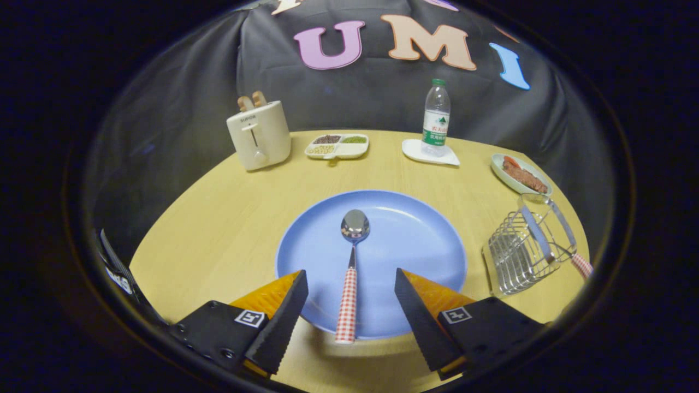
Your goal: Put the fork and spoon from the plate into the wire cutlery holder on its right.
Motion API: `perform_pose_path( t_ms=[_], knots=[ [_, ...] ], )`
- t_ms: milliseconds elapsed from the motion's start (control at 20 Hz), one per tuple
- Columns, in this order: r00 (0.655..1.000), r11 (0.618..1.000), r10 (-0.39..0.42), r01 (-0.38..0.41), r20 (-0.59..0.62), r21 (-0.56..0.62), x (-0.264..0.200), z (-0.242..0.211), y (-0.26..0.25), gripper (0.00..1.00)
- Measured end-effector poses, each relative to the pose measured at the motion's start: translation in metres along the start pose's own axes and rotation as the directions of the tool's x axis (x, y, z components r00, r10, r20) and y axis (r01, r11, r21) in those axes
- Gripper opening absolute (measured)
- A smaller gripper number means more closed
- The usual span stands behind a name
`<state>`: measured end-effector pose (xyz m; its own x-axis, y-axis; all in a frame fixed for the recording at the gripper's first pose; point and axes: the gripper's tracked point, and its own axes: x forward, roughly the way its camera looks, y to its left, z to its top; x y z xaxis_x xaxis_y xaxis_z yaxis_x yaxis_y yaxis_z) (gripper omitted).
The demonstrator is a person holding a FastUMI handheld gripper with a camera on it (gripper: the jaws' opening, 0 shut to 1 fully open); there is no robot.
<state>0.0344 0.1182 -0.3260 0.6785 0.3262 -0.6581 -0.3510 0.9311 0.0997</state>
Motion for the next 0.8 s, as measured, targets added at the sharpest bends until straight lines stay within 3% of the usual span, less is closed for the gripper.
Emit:
perform_pose_path(
  t_ms=[150, 500, 800],
  knots=[
    [1.0, 1.0, -0.009, 0.009, -0.012, 0.023, 0.003, -0.003, -0.003, 0.94],
    [0.997, 0.999, -0.019, 0.021, -0.073, 0.035, 0.009, -0.016, -0.004, 0.18],
    [0.998, 0.995, -0.038, 0.043, -0.054, 0.086, -0.007, -0.004, -0.014, 0.16]
  ],
)
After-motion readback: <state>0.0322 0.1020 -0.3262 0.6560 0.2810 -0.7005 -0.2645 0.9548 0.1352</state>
